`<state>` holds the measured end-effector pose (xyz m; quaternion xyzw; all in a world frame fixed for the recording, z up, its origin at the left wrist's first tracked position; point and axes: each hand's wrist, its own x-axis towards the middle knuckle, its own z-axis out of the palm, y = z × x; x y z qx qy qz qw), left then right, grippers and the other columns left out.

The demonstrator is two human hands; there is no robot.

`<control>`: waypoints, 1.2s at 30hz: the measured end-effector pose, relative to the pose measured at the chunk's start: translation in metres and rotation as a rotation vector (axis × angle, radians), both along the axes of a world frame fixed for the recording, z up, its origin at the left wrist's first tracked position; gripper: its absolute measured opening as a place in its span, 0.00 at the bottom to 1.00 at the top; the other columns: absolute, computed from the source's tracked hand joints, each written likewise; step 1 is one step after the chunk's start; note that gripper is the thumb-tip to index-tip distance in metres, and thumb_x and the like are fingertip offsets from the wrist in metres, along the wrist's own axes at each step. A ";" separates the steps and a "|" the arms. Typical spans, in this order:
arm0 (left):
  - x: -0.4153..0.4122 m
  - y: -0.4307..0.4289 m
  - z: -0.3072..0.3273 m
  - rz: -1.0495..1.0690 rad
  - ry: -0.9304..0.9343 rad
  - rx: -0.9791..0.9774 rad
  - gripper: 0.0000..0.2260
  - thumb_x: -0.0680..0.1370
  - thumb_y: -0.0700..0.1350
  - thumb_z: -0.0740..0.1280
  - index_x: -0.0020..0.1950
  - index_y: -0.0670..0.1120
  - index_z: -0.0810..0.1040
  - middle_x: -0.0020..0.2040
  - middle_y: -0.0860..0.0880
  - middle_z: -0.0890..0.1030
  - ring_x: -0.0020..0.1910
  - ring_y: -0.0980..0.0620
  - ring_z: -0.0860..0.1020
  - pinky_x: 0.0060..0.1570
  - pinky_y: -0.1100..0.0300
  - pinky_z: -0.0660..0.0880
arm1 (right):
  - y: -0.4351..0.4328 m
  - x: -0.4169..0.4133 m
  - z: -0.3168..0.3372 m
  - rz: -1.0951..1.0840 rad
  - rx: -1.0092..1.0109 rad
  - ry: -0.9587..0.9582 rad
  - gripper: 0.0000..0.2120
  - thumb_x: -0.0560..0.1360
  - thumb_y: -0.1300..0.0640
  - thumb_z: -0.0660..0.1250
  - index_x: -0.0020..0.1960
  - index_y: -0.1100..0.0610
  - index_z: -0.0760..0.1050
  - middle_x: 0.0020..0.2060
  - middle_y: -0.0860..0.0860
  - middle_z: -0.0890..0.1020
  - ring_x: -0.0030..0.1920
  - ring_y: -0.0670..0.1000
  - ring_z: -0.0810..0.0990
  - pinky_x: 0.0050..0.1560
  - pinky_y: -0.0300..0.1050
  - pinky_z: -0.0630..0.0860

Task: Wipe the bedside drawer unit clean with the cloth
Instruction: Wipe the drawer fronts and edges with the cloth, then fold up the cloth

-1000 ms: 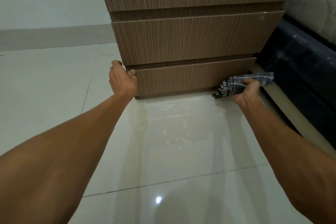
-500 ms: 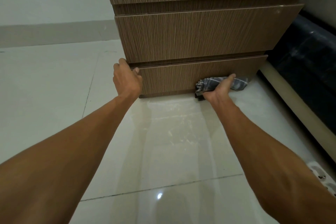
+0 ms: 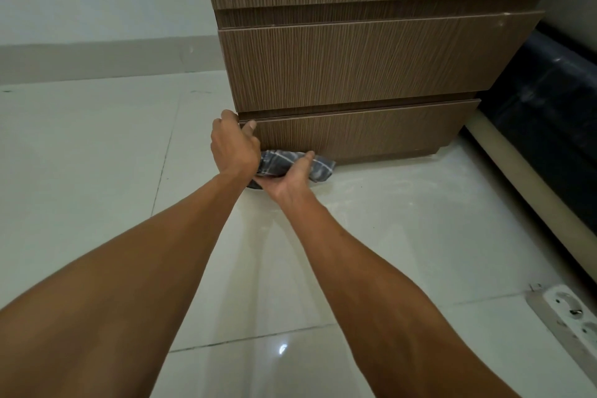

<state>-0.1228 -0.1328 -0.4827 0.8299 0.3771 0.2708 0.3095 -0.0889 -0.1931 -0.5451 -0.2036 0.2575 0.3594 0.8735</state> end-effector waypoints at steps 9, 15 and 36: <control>-0.034 0.029 -0.017 -0.051 0.083 -0.051 0.25 0.81 0.59 0.52 0.53 0.41 0.78 0.50 0.42 0.81 0.48 0.45 0.79 0.43 0.52 0.71 | -0.005 -0.047 0.005 0.495 -0.335 -0.229 0.06 0.76 0.63 0.63 0.52 0.60 0.75 0.45 0.59 0.81 0.44 0.57 0.80 0.48 0.53 0.78; -0.103 0.037 0.033 -0.046 0.322 -0.392 0.22 0.83 0.53 0.51 0.58 0.40 0.79 0.58 0.42 0.80 0.56 0.44 0.76 0.52 0.57 0.66 | -0.040 -0.068 0.059 0.759 -0.448 -0.214 0.08 0.71 0.67 0.59 0.48 0.60 0.72 0.39 0.57 0.81 0.40 0.57 0.81 0.49 0.51 0.78; -0.184 0.026 0.519 -0.250 0.549 -1.029 0.05 0.73 0.42 0.69 0.42 0.42 0.74 0.40 0.47 0.74 0.39 0.52 0.72 0.42 0.60 0.67 | -0.086 -0.131 0.560 0.850 -0.536 -0.079 0.24 0.73 0.44 0.72 0.62 0.59 0.78 0.58 0.58 0.83 0.56 0.57 0.83 0.61 0.54 0.78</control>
